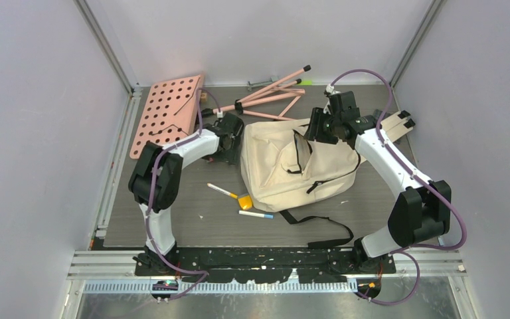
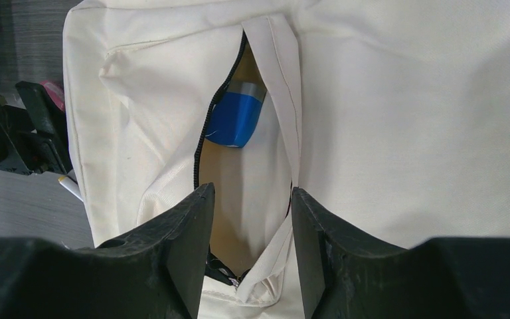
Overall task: Pack the student bag
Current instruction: Pick up the stationery from the center of the board.
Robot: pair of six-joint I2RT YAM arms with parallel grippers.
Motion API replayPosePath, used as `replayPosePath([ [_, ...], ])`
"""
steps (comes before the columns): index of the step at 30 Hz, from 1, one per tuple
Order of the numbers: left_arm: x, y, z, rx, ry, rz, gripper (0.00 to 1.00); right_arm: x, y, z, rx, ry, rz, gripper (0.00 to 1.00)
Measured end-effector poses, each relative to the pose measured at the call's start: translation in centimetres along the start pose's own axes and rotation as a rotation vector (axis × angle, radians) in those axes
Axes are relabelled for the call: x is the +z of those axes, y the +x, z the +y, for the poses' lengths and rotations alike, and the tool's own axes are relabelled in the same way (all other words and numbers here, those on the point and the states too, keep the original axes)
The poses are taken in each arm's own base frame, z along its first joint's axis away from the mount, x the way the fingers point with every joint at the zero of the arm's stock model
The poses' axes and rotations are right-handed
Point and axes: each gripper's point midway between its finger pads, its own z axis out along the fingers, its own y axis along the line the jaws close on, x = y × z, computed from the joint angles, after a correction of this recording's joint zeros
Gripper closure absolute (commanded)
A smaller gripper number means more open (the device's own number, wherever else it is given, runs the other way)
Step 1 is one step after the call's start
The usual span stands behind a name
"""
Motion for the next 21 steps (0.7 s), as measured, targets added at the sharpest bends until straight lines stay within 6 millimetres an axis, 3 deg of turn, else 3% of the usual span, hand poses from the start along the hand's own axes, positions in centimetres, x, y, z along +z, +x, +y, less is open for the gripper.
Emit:
replayPosePath([
  [6, -0.6, 0.2, -1.0, -0.019, 0.069, 0.011, 0.17, 0.0, 0.0, 0.1, 0.0, -0.004, 0.002, 0.48],
  [15, 0.1, -0.4, 3.0, -0.105, 0.021, 0.04, 0.09, 0.0, 0.0, 0.1, 0.0, -0.007, 0.003, 0.44],
  [21, 0.0, -1.6, 3.0, -0.131, 0.013, 0.036, 0.09, 0.0, 0.1, 0.1, 0.0, -0.007, 0.003, 0.42],
])
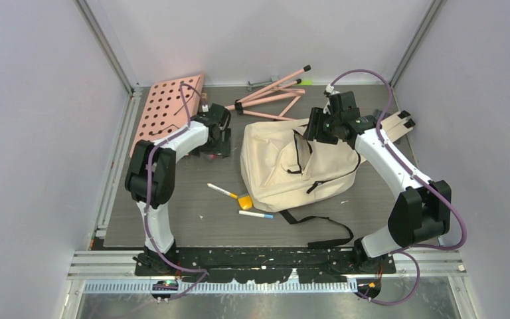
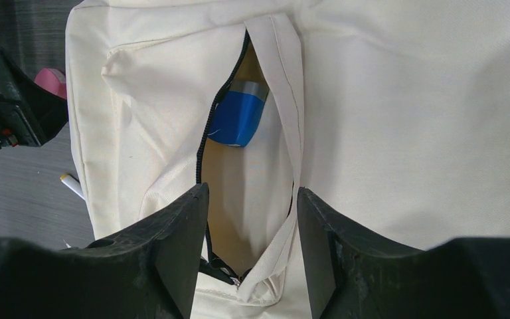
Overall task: Pack the student bag
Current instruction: Pick up the stationery from the center of the board.
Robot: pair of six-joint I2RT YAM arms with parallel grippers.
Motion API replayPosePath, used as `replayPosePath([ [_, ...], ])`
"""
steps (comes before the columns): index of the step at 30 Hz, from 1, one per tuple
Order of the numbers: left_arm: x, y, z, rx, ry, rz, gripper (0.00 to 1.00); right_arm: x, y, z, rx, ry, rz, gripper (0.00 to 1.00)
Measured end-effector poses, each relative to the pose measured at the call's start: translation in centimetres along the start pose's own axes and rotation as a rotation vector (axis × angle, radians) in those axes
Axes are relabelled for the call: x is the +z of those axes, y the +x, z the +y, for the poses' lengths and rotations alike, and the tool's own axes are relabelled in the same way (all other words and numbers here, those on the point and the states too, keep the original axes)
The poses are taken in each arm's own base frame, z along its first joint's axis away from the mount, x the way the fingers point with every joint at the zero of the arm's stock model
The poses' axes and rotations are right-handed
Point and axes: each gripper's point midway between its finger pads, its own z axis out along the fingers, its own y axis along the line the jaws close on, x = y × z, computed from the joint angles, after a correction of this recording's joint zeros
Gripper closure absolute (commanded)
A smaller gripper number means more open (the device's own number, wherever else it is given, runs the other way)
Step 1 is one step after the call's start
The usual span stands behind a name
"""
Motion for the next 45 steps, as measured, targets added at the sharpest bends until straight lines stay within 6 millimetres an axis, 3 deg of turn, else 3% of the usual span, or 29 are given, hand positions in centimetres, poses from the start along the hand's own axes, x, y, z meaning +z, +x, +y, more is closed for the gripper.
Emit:
replayPosePath([
  [6, 1.5, 1.2, -0.5, 0.003, 0.006, 0.049, 0.09, 0.0, 0.0, 0.0, 0.0, -0.001, 0.0, 0.42],
  [16, 1.9, 0.2, -1.1, 0.029, 0.026, 0.032, 0.13, 0.0, 0.1, 0.1, 0.0, -0.007, 0.003, 0.42],
  [24, 2.5, -1.0, -1.6, 0.06, 0.032, 0.021, 0.24, 0.0, 0.1, 0.3, 0.0, -0.015, 0.006, 0.43],
  [33, 2.8, -1.2, -1.7, 0.072, 0.034, 0.018, 0.43, 0.0, 0.2, 0.4, 0.0, -0.025, 0.01, 0.43],
  [40, 2.0, 0.3, -1.3, 0.071, 0.051, 0.017, 0.48, -0.1, 0.1, 0.4, -0.002, -0.025, 0.009, 0.42],
  [45, -0.2, 1.5, -1.7, 0.098, 0.115, 0.003, 0.48, -0.8, -1.2, 1.3, -0.012, -0.047, -0.004, 0.4],
])
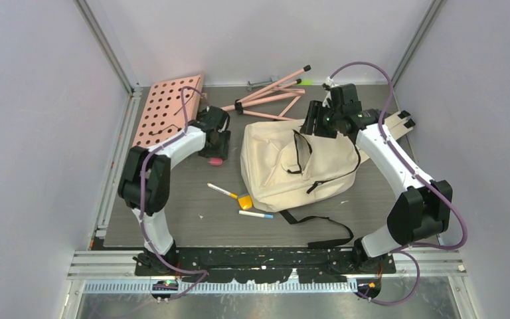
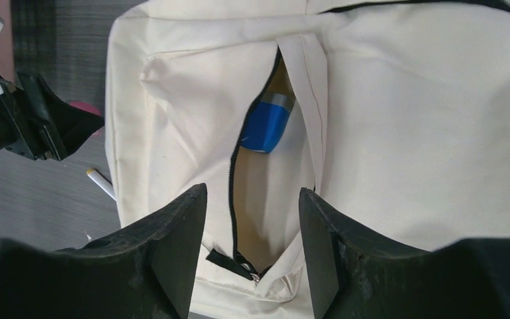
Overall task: Pack the student bag
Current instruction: Pick up the stationery from the center of the board, then place the stationery in the student bag.
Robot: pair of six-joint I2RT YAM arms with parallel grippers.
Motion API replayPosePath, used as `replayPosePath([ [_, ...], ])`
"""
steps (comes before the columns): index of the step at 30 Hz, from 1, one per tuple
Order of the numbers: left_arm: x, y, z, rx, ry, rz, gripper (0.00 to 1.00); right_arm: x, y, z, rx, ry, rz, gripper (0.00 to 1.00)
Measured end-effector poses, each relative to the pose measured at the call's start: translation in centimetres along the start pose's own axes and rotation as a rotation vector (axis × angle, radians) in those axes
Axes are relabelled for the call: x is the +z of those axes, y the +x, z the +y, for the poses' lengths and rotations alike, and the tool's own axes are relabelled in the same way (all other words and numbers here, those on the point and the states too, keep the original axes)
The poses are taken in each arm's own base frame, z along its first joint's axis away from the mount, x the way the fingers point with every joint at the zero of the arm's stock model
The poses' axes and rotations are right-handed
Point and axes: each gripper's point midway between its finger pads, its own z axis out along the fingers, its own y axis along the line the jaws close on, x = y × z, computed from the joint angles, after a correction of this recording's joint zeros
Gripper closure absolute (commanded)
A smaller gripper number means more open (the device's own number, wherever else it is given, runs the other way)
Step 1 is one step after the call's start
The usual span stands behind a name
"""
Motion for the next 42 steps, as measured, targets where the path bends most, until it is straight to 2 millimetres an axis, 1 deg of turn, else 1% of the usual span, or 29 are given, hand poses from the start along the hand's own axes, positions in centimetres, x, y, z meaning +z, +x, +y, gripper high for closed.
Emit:
replayPosePath([
  [2, -1.5, -0.8, -0.8, 0.014, 0.04, -0.047, 0.49, -0.4, -0.8, 0.6, -0.005, -0.018, -0.01, 0.4],
  [3, -2.6, -1.6, -1.4, 0.022, 0.069, -0.085, 0.49, -0.6, -1.3, 1.0, -0.006, -0.031, -0.014, 0.4],
  [6, -6.6, -4.1, -4.0, 0.072, 0.17, -0.224, 0.49, -1.0, -2.2, 2.6, -0.011, -0.091, -0.001, 0.41],
  [8, -9.0, -5.2, -5.7, 0.113, 0.234, -0.3, 0.49, -1.1, -2.6, 3.9, -0.012, -0.15, 0.031, 0.41],
  [10, -11.7, -5.5, -9.0, 0.187, 0.332, -0.366, 0.49, -1.0, -2.7, 5.2, -0.008, -0.209, 0.074, 0.41],
  [12, -13.2, -5.7, -10.9, 0.235, 0.392, -0.402, 0.49, -1.0, -2.4, 6.0, -0.002, -0.251, 0.114, 0.41],
  [15, -15.3, -5.3, -14.4, 0.317, 0.488, -0.437, 0.49, -1.3, -1.7, 7.3, 0.018, -0.324, 0.194, 0.43],
  [18, -16.7, -4.6, -16.7, 0.368, 0.555, -0.445, 0.49, -1.8, -0.8, 8.6, 0.044, -0.401, 0.267, 0.46],
  [22, -17.7, -4.1, -18.1, 0.407, 0.604, -0.457, 0.5, -2.2, 0.7, 9.9, 0.089, -0.491, 0.367, 0.47],
  [27, -17.9, -4.0, -18.5, 0.418, 0.619, -0.46, 0.5, -1.9, 2.7, 10.7, 0.112, -0.545, 0.485, 0.47],
  [30, -18.1, -4.2, -18.6, 0.42, 0.622, -0.467, 0.5, -2.2, 3.8, 11.3, 0.104, -0.573, 0.538, 0.47],
  [33, -18.5, -4.2, -18.7, 0.426, 0.636, -0.471, 0.5, -2.4, 4.0, 11.7, 0.084, -0.587, 0.555, 0.48],
  [36, -18.7, -4.3, -18.9, 0.428, 0.646, -0.476, 0.5, -2.3, 4.1, 12.0, 0.073, -0.599, 0.571, 0.56],
  [42, -18.8, -4.2, -19.0, 0.431, 0.657, -0.473, 0.49, -1.8, 4.8, 12.0, 0.068, -0.602, 0.608, 0.58],
])
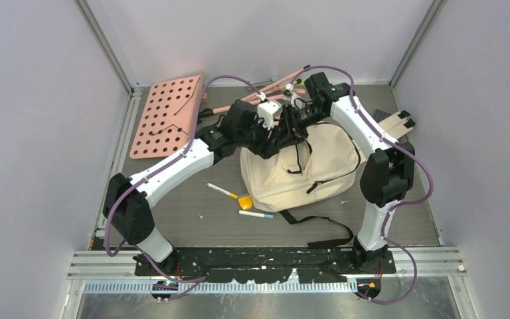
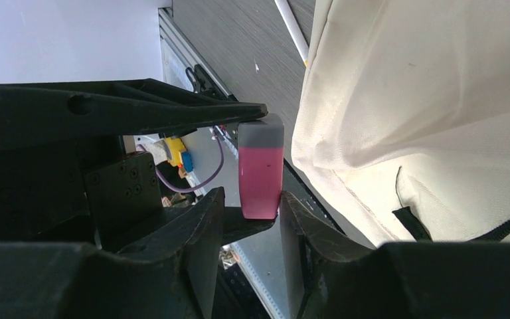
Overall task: Pack the student bag
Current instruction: Place the stationery in the student bag.
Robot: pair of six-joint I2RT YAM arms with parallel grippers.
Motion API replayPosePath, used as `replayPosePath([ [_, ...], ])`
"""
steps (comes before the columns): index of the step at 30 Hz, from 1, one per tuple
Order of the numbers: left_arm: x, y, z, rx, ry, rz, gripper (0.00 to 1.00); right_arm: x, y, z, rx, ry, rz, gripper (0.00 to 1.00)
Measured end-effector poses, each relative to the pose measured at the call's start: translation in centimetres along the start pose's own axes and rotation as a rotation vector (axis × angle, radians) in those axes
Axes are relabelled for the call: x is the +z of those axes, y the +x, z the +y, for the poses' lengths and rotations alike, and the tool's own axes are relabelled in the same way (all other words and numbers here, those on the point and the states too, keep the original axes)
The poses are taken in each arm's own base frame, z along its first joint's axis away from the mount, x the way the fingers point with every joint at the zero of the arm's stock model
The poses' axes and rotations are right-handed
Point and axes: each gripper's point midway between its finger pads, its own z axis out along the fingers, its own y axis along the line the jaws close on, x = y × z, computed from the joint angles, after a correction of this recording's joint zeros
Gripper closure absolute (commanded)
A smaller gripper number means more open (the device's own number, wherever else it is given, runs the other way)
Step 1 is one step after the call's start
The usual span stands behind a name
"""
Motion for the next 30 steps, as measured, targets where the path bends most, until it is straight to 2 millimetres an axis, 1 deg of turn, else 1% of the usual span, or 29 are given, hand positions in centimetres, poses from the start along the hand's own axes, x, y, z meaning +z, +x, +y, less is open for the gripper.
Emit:
replayPosePath([
  [4, 0.0, -0.1, -0.2, 0.002, 0.007, -0.005, 0.49, 0.4, 0.3, -0.1, 0.0, -0.001, 0.024, 0.58],
  [8, 0.1, -0.4, -0.4, 0.003, 0.017, -0.014, 0.49, 0.8, 0.5, -0.2, 0.007, -0.006, 0.044, 0.62],
  [10, 0.1, -0.6, -0.5, 0.003, 0.022, -0.022, 0.49, 1.0, 0.6, -0.3, 0.009, -0.009, 0.051, 0.72],
  [12, 0.1, -0.6, -0.6, 0.001, 0.022, -0.025, 0.48, 1.0, 0.6, -0.4, 0.003, -0.005, 0.054, 0.92],
  [14, 0.1, -0.7, -0.6, -0.001, 0.023, -0.027, 0.46, 1.0, 0.6, -0.4, -0.003, -0.002, 0.052, 0.98],
  [16, 0.1, -0.7, -0.6, -0.001, 0.022, -0.028, 0.4, 1.0, 0.5, -0.4, -0.004, 0.002, 0.051, 0.99],
  [19, 0.1, -0.9, -0.5, -0.004, 0.015, -0.034, 0.22, 1.0, 0.3, -0.7, -0.007, 0.025, 0.039, 0.99],
  [20, 0.1, -1.1, -0.4, -0.002, 0.012, -0.045, 0.16, 1.0, 0.2, -0.8, -0.005, 0.037, 0.033, 0.99],
  [21, 0.1, -1.5, -0.3, -0.002, 0.007, -0.058, 0.12, 1.0, 0.0, -1.1, -0.005, 0.056, 0.018, 0.99],
  [24, -0.3, -2.1, -0.1, -0.006, -0.007, -0.082, 0.06, 0.4, -0.5, -1.7, 0.007, 0.112, -0.042, 0.99],
  [26, -0.7, -2.5, 0.2, -0.022, -0.02, -0.095, 0.02, -0.5, -1.0, -2.2, 0.018, 0.151, -0.097, 0.99],
  [28, -1.2, -2.5, 0.4, -0.04, -0.029, -0.105, 0.01, -2.2, -1.9, -2.9, 0.023, 0.207, -0.182, 0.99],
  [30, -1.6, -2.0, 1.1, -0.081, -0.041, -0.115, 0.0, -4.1, -2.8, -3.5, 0.013, 0.276, -0.271, 0.99],
])
